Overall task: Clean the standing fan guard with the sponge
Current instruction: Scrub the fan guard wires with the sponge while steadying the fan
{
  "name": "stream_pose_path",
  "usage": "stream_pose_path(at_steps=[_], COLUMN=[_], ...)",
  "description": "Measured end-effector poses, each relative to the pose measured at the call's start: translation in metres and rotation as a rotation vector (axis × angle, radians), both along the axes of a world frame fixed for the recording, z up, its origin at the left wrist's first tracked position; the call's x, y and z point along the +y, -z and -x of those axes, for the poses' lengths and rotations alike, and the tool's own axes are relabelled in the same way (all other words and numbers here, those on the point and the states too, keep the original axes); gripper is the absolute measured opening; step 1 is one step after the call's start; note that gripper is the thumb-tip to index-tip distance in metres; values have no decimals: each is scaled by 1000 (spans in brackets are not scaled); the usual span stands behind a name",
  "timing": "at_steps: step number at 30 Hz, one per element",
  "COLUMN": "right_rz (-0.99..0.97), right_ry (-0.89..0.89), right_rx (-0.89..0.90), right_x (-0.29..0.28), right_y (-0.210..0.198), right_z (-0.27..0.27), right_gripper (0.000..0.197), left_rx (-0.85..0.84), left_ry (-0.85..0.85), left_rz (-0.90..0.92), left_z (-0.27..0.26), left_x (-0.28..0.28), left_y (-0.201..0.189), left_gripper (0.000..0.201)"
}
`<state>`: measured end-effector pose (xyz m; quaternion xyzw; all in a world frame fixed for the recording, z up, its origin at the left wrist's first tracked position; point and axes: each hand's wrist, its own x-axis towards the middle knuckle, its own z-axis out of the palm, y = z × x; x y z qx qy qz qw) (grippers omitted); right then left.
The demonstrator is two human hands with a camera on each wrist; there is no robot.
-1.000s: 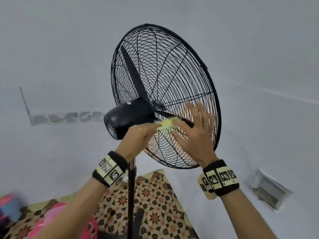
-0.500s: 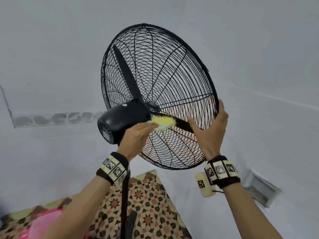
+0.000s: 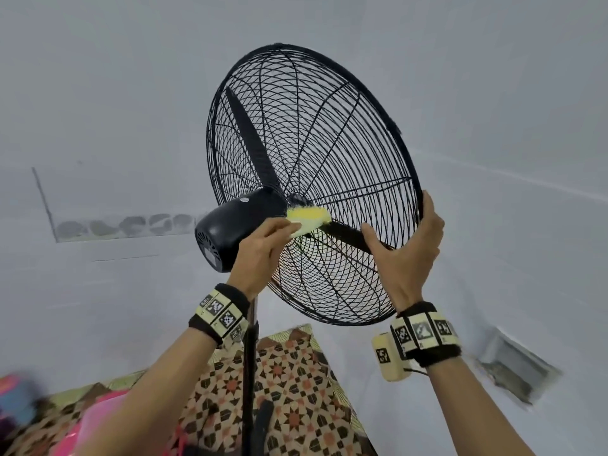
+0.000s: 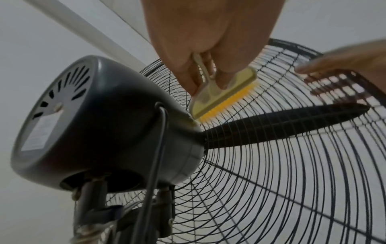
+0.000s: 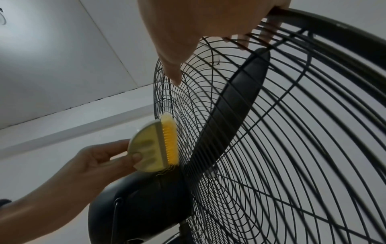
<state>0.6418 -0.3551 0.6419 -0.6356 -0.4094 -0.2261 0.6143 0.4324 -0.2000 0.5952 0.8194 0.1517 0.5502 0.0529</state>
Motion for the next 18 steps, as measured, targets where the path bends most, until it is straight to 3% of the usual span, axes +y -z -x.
stream_pose_path(at_steps=[4, 8, 10, 15, 18], right_rz=[-2, 6, 6, 10, 11], right_ry=[6, -5, -13, -5, -9], right_rx=[-7, -10, -6, 21, 10], right_x=[0, 0, 0, -1, -2], right_y=[0, -2, -2, -1, 0], right_z=[-2, 0, 1, -4, -1], right_gripper=[101, 101, 101, 103, 103], left_rx=[150, -82, -114, 139, -43], left_ry=[63, -88, -92, 12, -42], left_rz=[-13, 15, 31, 1, 19], left_z=[2, -1, -9, -9, -3], left_x=[4, -8, -13, -16, -18], left_y=[6, -5, -9, 15, 6], left_gripper=[28, 24, 24, 26, 23])
